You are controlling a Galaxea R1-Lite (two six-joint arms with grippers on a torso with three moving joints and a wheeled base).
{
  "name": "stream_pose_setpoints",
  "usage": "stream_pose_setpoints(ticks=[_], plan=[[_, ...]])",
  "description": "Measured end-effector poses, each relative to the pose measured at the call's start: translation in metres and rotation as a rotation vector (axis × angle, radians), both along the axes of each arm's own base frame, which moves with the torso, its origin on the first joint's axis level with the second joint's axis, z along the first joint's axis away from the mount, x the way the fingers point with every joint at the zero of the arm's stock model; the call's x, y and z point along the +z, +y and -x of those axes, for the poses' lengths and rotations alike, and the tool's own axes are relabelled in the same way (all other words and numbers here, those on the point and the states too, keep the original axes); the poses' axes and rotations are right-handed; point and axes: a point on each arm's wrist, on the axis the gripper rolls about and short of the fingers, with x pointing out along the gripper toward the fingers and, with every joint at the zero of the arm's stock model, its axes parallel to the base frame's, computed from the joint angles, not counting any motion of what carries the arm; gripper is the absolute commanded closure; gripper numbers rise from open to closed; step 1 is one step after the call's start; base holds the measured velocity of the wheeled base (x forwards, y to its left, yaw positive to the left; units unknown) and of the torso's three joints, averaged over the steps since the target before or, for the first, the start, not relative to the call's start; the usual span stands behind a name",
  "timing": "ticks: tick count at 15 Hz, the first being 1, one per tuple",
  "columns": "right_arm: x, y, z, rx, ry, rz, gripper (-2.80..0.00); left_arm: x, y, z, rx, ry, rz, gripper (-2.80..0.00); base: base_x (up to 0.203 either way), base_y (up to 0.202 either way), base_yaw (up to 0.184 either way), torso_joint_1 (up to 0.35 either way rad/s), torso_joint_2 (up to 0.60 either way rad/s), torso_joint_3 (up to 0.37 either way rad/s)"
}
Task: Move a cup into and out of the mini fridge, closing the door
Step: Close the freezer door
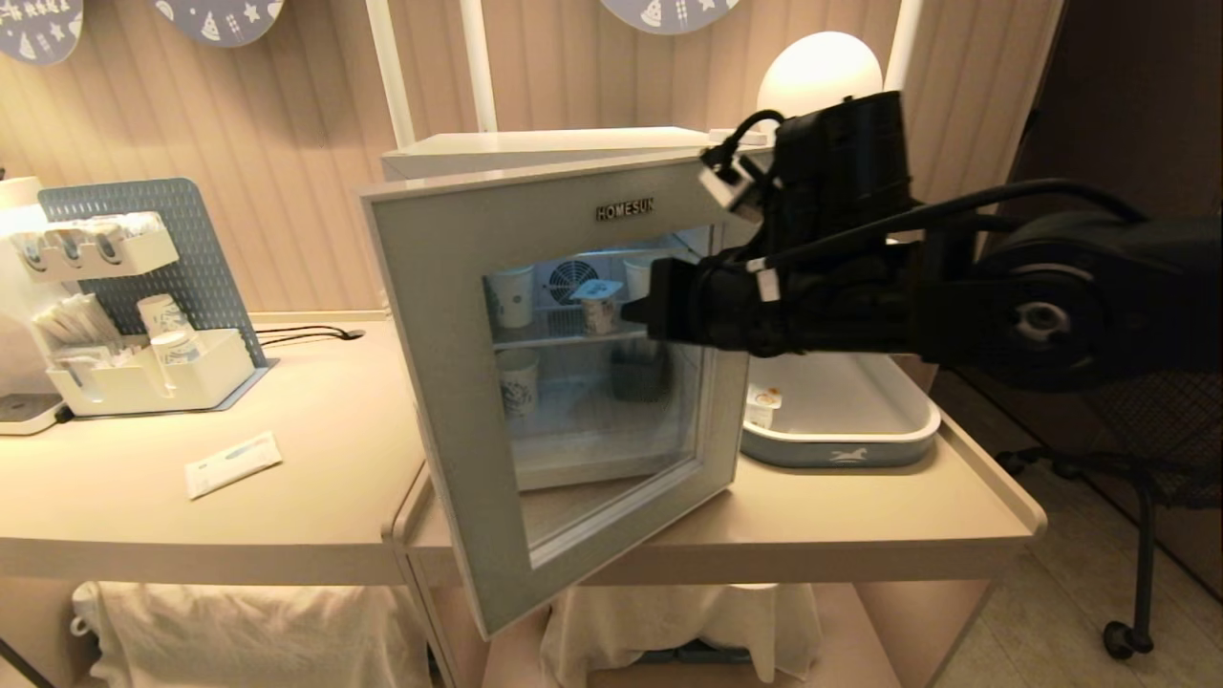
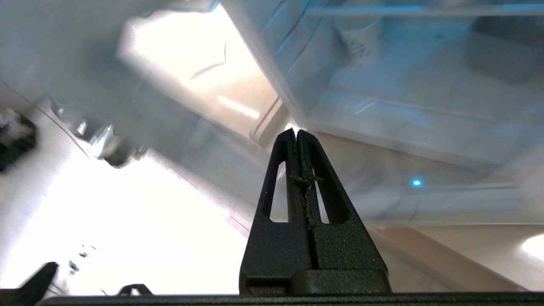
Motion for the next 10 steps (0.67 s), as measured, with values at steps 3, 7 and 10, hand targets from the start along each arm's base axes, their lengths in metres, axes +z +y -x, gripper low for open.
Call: stream_pose_setpoints(ticks=[3,7,10], plan=[[-0.009,0.036,-0.007,0.001,-0.003,0.077,0.00,0.000,0.000,0.000,0.000,0.000,0.000,0.00,0.000,0.000,0.000,0.000,0.00,0.000],[-0.011,0.060,-0.015,-0.002,-0.062,0.126,0.00,0.000,0.000,0.000,0.000,0.000,0.000,0.00,0.000,0.000,0.000,0.000,0.00,0.000],[-0.016,0.069,-0.028,-0.096,-0.197,0.183,0.00,0.000,0.000,0.000,0.000,0.000,0.000,0.00,0.000,0.000,0.000,0.000,0.00,0.000]])
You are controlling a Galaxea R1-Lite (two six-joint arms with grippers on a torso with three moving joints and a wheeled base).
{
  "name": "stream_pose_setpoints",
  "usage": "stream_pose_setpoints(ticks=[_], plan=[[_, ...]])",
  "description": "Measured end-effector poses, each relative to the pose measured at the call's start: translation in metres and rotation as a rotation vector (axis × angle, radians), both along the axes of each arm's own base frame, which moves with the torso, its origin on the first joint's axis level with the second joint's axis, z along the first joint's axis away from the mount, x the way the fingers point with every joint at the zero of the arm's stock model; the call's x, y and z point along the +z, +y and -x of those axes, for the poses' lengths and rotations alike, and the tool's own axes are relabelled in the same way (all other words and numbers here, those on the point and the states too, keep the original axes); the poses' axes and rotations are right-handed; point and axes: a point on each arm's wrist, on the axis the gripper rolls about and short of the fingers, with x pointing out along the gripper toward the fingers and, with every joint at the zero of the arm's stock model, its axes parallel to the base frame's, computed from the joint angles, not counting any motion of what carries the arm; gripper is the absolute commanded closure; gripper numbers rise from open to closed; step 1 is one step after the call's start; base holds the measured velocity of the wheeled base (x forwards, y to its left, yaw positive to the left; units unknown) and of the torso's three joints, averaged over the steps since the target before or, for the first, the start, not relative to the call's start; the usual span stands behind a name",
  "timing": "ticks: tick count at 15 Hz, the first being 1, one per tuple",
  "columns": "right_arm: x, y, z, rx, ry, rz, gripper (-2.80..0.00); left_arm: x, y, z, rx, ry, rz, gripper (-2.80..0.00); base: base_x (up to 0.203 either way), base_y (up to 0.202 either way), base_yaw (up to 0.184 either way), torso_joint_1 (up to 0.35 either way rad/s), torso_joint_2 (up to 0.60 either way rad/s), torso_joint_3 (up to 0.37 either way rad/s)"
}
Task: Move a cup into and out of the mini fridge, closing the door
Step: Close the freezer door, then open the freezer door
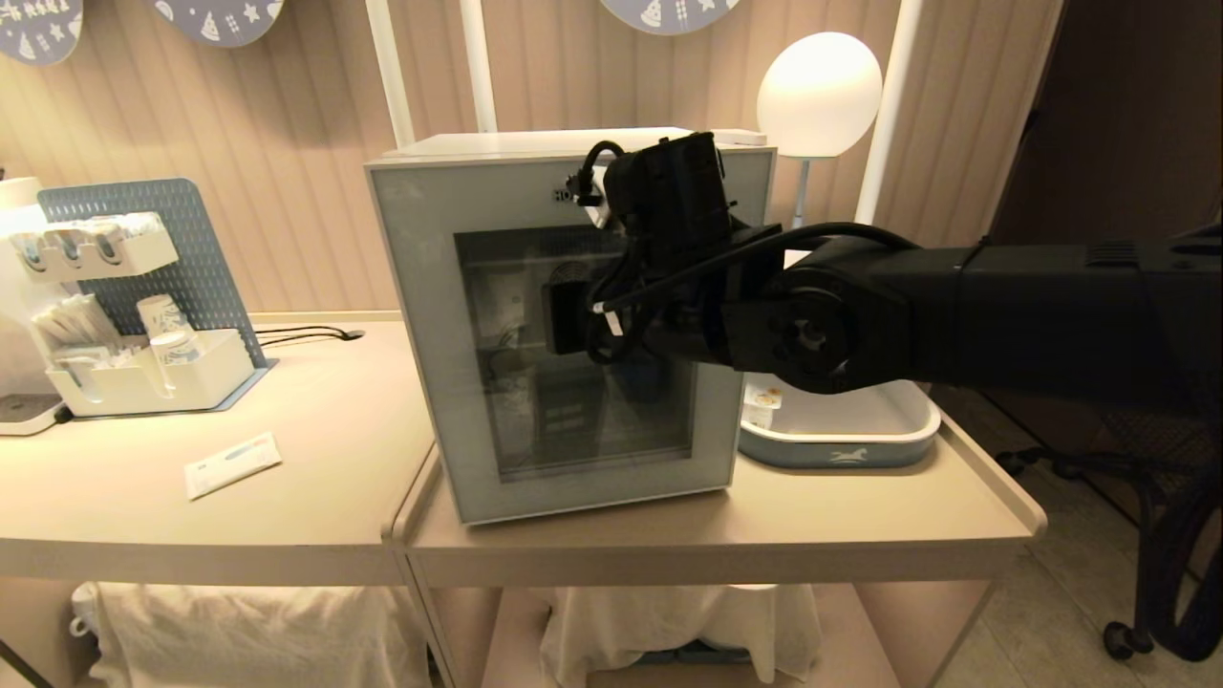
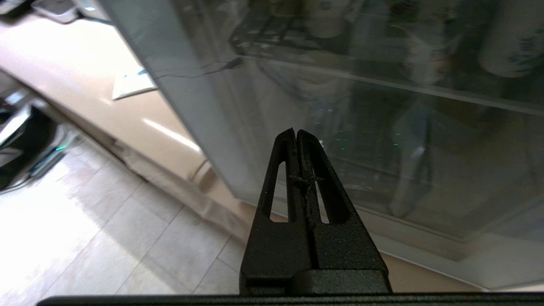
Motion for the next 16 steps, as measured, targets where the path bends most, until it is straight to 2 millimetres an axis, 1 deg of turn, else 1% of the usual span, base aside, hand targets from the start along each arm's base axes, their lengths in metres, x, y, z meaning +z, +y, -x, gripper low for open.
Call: stream_pose_setpoints(ticks=[2,4,5,7,8,10,12,13,14,15,16], plan=[[-0.003,-0.002,0.000,-0.027,-0.001,0.016,0.00,0.000,0.000,0.000,0.000,0.000,0.000,0.00,0.000,0.000,0.000,0.000,0.00,0.000],[0.005,-0.012,0.009,-0.060,-0.011,0.025,0.00,0.000,0.000,0.000,0.000,0.000,0.000,0.00,0.000,0.000,0.000,0.000,0.00,0.000],[0.013,-0.022,0.015,-0.093,-0.021,0.031,0.00,0.000,0.000,0.000,0.000,0.000,0.000,0.00,0.000,0.000,0.000,0.000,0.00,0.000],[0.034,-0.055,0.032,-0.203,-0.052,0.044,0.00,0.000,0.000,0.000,0.000,0.000,0.000,0.00,0.000,0.000,0.000,0.000,0.00,0.000],[0.048,-0.078,0.044,-0.276,-0.074,0.047,0.00,0.000,0.000,0.000,0.000,0.000,0.000,0.00,0.000,0.000,0.000,0.000,0.00,0.000],[0.078,-0.133,0.076,-0.428,-0.130,0.052,0.00,0.000,0.000,0.000,0.000,0.000,0.000,0.00,0.000,0.000,0.000,0.000,0.00,0.000],[0.104,-0.201,0.120,-0.591,-0.193,0.057,0.00,0.000,0.000,0.000,0.000,0.000,0.000,0.00,0.000,0.000,0.000,0.000,0.00,0.000],[0.112,-0.233,0.145,-0.685,-0.224,0.057,0.00,0.000,0.000,0.000,0.000,0.000,0.000,0.00,0.000,0.000,0.000,0.000,0.00,0.000],[0.116,-0.266,0.173,-0.793,-0.256,0.058,0.00,0.000,0.000,0.000,0.000,0.000,0.000,0.00,0.000,0.000,0.000,0.000,0.00,0.000],[0.115,-0.294,0.203,-0.912,-0.287,0.063,0.00,0.000,0.000,0.000,0.000,0.000,0.000,0.00,0.000,0.000,0.000,0.000,0.00,0.000],[0.109,-0.315,0.233,-1.016,-0.316,0.074,0.00,0.000,0.000,0.000,0.000,0.000,0.000,0.00,0.000,0.000,0.000,0.000,0.00,0.000]])
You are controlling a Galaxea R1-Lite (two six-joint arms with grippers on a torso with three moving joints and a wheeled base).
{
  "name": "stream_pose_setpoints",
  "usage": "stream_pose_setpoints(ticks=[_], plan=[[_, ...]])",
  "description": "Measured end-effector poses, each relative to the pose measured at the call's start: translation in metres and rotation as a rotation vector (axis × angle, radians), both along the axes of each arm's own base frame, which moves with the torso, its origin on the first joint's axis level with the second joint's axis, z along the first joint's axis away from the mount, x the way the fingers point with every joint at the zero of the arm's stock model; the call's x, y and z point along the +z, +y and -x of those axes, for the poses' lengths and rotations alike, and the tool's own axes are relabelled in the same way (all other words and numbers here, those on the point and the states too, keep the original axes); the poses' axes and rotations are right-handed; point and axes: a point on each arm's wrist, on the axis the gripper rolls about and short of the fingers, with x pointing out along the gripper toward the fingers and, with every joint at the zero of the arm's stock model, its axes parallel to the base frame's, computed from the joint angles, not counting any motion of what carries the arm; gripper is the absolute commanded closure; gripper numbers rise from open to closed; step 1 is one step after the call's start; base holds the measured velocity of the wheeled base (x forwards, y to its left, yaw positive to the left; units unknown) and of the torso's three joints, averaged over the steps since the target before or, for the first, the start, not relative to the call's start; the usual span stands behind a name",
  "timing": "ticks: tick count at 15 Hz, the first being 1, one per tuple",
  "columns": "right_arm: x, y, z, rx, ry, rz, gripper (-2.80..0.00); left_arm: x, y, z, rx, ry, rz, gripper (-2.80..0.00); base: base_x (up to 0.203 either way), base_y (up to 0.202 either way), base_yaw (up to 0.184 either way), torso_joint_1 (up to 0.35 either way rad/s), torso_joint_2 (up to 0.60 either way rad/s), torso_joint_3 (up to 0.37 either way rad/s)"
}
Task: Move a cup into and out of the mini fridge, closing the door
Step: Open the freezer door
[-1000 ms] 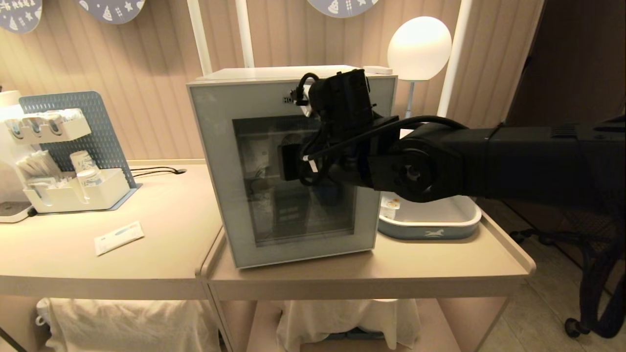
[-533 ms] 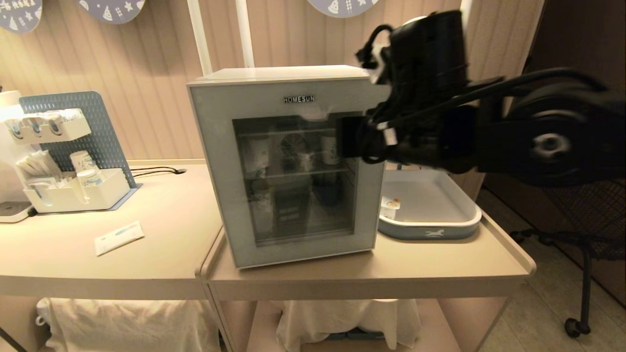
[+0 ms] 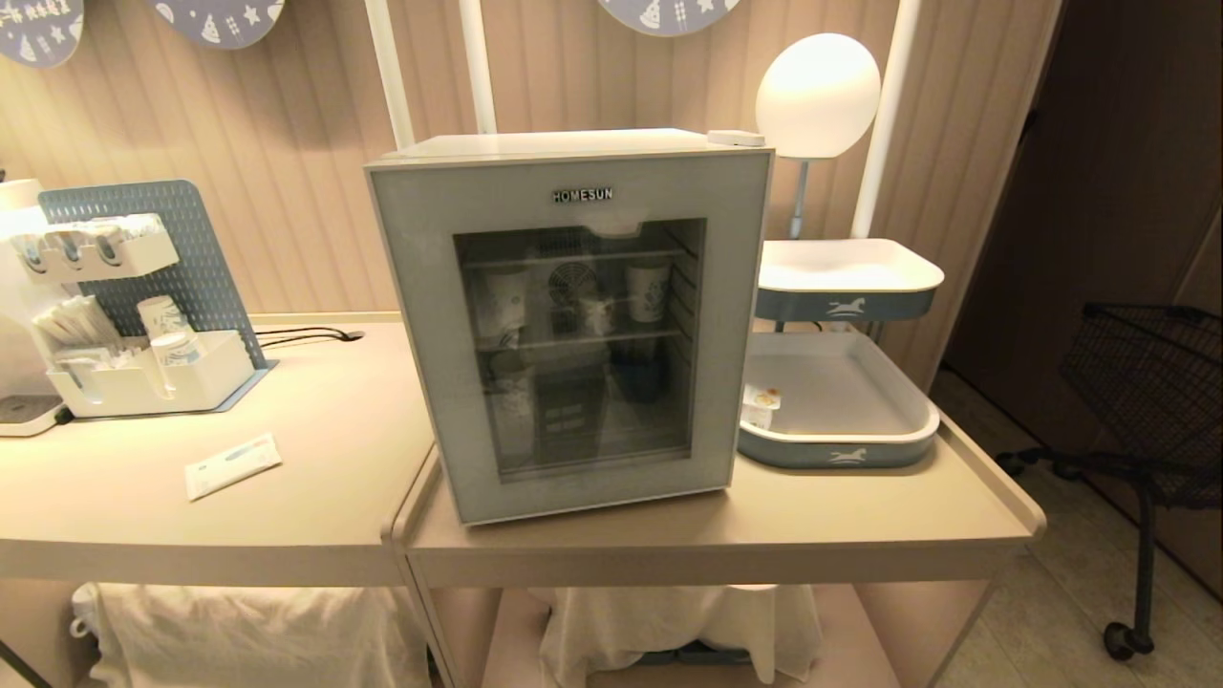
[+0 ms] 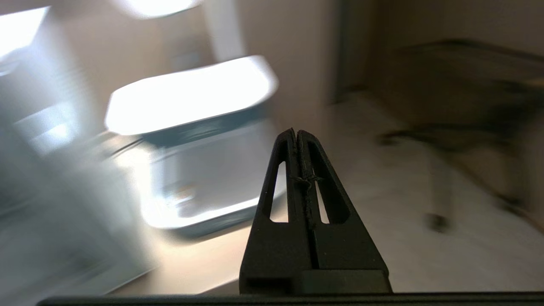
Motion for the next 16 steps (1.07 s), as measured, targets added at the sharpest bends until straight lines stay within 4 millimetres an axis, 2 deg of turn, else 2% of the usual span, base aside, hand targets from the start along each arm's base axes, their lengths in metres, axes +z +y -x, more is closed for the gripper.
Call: stream_pose_setpoints(ticks=[2,4,5,7,9,12,14,16], plan=[[-0.027,-0.022,0.058,-0.155,-0.040,0.023,0.00,0.000,0.000,0.000,0.000,0.000,0.000,0.00,0.000,0.000,0.000,0.000,0.00,0.000],[-0.066,-0.027,0.102,-0.228,-0.066,0.038,0.00,0.000,0.000,0.000,0.000,0.000,0.000,0.00,0.000,0.000,0.000,0.000,0.00,0.000],[-0.088,-0.028,0.119,-0.252,-0.074,0.044,0.00,0.000,0.000,0.000,0.000,0.000,0.000,0.00,0.000,0.000,0.000,0.000,0.00,0.000],[-0.133,-0.027,0.139,-0.252,-0.087,0.051,0.00,0.000,0.000,0.000,0.001,0.000,0.000,0.00,0.000,0.000,0.000,0.000,0.00,0.000],[-0.176,-0.024,0.142,-0.110,-0.131,0.045,0.00,0.000,0.000,0.000,0.000,0.000,0.000,0.00,0.000,0.000,0.000,0.000,0.00,0.000],[-0.234,-0.017,0.121,0.194,-0.173,0.082,0.00,0.000,0.000,0.000,0.000,0.000,0.000,0.00,0.000,0.000,0.000,0.000,0.00,0.000],[-0.258,-0.013,0.114,0.343,-0.120,0.109,0.00,0.000,0.000,0.000,0.000,0.000,0.000,0.00,0.000,0.000,0.000,0.000,0.00,0.000],[-0.276,-0.012,0.113,0.413,0.017,0.072,0.00,0.000,0.000,0.000,0.000,0.000,0.000,0.00,0.000,0.000,0.000,0.000,0.00,0.000]])
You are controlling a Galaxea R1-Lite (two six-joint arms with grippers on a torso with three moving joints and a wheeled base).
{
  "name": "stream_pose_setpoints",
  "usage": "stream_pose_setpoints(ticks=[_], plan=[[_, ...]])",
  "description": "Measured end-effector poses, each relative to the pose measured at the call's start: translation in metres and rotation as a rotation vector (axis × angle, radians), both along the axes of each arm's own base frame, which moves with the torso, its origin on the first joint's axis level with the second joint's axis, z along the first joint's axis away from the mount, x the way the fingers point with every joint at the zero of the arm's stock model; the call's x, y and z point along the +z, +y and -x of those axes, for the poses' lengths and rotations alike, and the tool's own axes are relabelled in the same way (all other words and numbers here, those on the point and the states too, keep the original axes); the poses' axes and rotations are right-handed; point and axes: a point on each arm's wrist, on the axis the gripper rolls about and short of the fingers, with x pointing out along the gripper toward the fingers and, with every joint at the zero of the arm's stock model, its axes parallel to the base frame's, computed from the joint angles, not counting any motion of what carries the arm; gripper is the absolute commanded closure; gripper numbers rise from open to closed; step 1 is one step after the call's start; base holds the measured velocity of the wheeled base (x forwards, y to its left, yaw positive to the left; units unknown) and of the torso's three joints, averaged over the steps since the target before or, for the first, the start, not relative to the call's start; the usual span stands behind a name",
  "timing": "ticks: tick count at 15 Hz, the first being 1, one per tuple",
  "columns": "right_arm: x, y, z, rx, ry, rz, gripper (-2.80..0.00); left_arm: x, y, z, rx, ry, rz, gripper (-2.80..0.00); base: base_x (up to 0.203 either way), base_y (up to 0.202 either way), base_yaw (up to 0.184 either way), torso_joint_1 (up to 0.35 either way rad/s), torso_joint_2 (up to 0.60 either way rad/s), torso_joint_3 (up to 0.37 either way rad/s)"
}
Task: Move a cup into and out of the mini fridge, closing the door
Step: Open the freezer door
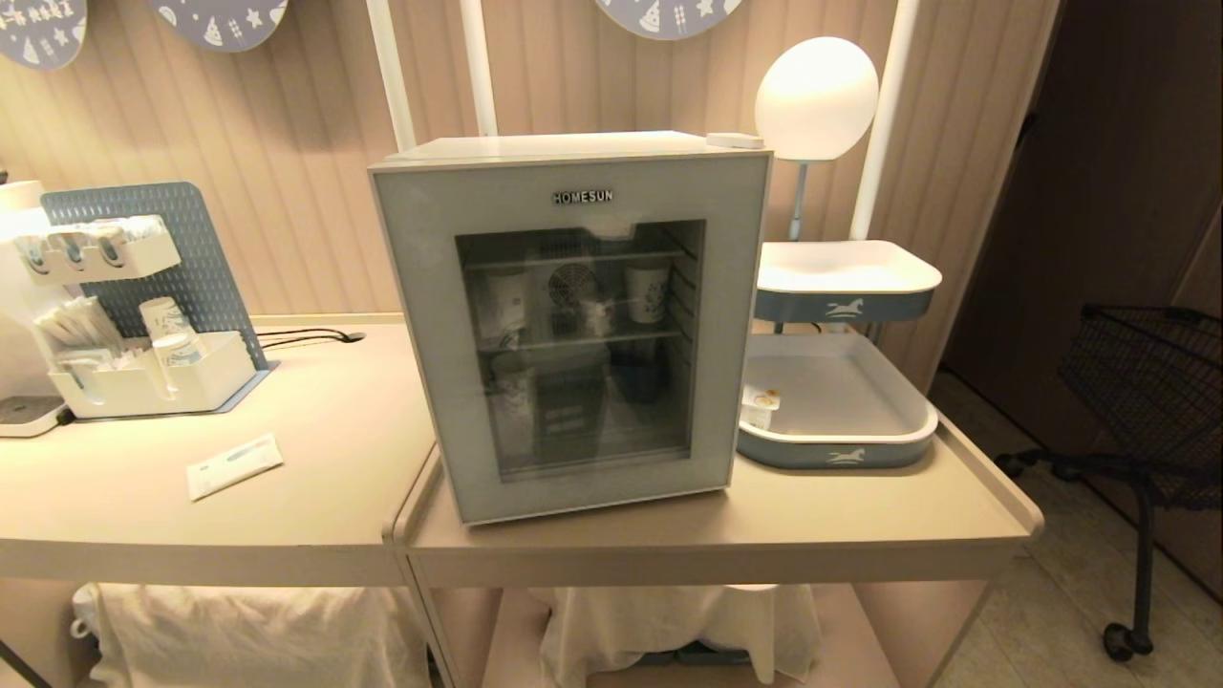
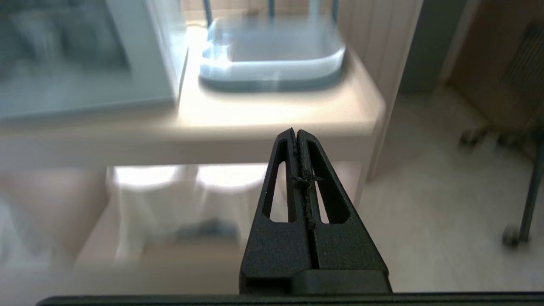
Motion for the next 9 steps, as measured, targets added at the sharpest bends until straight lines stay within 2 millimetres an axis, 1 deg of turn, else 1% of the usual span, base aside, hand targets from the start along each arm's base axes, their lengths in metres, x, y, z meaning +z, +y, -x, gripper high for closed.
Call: stream_pose_setpoints(ticks=[1,9], plan=[[-0.0034,0.0001,0.0001,0.006,0.027,-0.010,0.00,0.0000,0.0000,0.0000,0.000,0.000,0.000,0.00,0.000,0.000,0.000,0.000,0.00,0.000],[-0.0028,0.0002,0.0001,0.007,0.015,-0.023,0.00,-0.0003,0.0000,0.0000,0.000,0.002,-0.006,0.00,0.000,0.000,0.000,0.000,0.00,0.000]])
